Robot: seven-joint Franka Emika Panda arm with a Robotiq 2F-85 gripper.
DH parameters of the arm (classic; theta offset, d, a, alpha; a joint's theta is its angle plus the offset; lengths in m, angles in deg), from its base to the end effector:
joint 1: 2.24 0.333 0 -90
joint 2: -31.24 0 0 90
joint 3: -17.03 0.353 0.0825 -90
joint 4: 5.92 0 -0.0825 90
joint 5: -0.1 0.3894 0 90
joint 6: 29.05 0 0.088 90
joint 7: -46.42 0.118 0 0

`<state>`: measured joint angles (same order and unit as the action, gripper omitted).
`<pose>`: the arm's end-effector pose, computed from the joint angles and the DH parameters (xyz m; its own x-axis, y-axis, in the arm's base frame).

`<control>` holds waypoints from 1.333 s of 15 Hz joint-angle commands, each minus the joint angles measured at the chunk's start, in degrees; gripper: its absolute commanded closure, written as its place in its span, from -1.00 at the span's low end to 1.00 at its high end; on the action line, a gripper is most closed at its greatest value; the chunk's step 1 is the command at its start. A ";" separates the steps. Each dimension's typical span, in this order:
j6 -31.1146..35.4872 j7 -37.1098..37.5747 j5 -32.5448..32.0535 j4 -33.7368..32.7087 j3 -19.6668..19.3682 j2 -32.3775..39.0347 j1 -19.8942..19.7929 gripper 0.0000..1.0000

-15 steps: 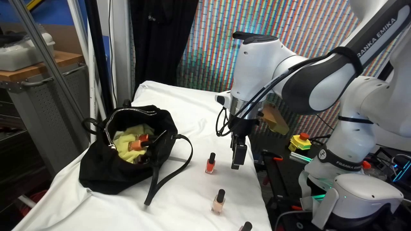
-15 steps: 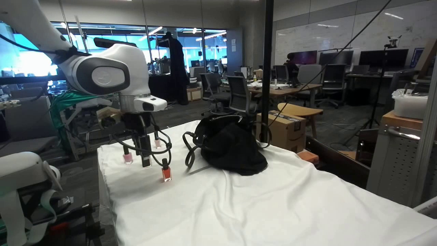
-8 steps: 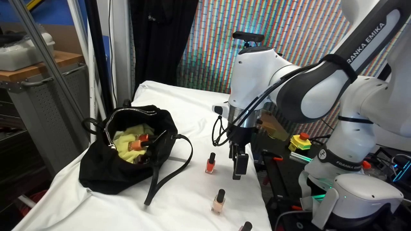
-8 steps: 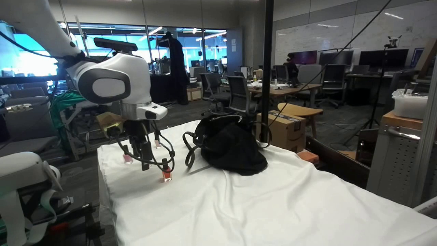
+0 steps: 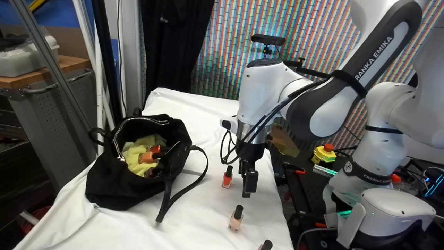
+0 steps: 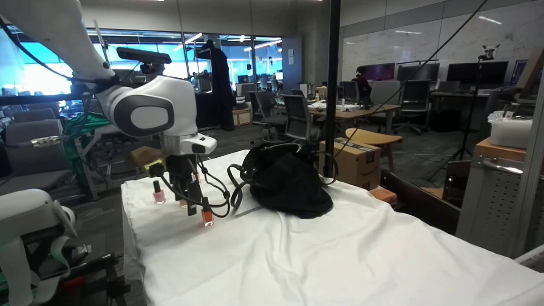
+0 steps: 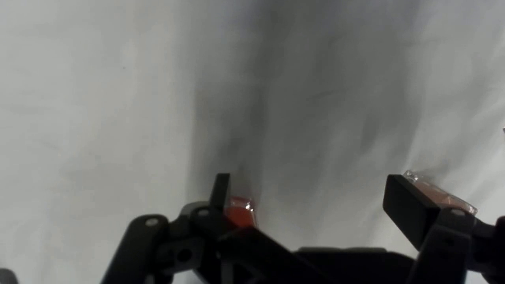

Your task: Place the nail polish bottles inside the black bag from right to left

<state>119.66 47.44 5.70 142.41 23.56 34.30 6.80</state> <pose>0.4265 0.1178 0.2569 0.9843 0.1695 -0.0498 0.1669 -0.9846 -0.0519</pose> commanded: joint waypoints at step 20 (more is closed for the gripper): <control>5.28 3.91 -11.76 -11.50 -5.06 14.61 -2.38 -1.00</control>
<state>123.56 50.55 -5.32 132.64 19.07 46.85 4.71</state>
